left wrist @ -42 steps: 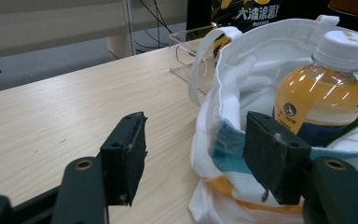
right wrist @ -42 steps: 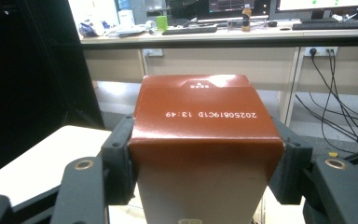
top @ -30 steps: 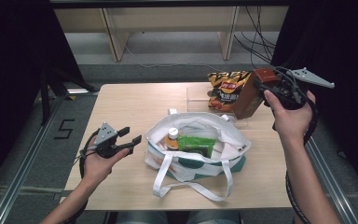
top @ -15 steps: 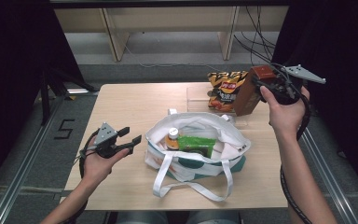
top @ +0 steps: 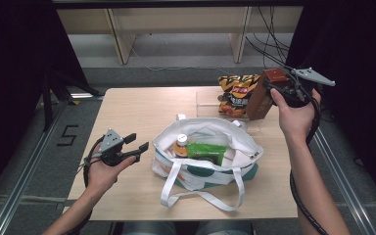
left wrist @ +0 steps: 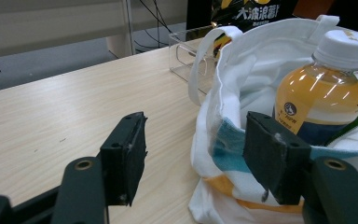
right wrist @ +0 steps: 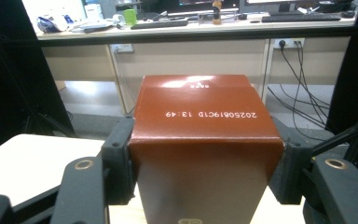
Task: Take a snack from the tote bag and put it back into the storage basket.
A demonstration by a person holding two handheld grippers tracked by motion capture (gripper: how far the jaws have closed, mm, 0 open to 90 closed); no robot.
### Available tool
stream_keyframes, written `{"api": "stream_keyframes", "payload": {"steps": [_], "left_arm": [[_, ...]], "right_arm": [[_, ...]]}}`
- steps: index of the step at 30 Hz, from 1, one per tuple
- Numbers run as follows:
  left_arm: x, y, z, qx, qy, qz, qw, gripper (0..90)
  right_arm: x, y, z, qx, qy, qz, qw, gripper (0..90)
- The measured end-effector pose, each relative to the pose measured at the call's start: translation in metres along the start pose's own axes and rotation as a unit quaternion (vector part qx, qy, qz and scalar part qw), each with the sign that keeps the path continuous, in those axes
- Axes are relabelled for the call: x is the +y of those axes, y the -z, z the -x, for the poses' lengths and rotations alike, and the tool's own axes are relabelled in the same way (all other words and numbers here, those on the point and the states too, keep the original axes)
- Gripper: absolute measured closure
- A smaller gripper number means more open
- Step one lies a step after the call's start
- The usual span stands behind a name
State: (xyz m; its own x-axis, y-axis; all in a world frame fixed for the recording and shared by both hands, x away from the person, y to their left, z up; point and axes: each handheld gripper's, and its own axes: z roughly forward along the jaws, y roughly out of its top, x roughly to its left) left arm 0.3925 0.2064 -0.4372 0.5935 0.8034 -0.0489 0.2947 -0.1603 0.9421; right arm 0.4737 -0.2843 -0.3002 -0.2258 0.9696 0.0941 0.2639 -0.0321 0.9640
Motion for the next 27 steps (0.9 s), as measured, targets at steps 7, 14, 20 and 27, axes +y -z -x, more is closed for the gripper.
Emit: {"api": "stream_keyframes", "payload": {"steps": [7, 14, 20, 27], "left_arm": [[0.000, 0.000, -0.001, 0.000, 0.000, 0.001, 1.0000, 38.7], [0.000, 0.000, -0.001, -0.002, -0.001, 0.004, 1.0000, 38.7], [0.000, 0.000, -0.001, 0.000, -0.002, 0.001, 1.0000, 38.7], [0.000, 0.000, -0.002, -0.001, 0.002, 0.004, 1.0000, 38.7]], "right_arm": [[-0.003, -0.007, -0.001, -0.010, 0.004, -0.002, 0.9999, 39.2], [-0.005, -0.014, -0.003, -0.020, 0.001, -0.001, 0.9998, 39.2], [-0.007, -0.020, -0.003, -0.029, 0.016, -0.001, 0.9994, 39.2], [-0.012, -0.027, -0.003, -0.040, 0.010, 0.003, 0.9991, 39.2]]}}
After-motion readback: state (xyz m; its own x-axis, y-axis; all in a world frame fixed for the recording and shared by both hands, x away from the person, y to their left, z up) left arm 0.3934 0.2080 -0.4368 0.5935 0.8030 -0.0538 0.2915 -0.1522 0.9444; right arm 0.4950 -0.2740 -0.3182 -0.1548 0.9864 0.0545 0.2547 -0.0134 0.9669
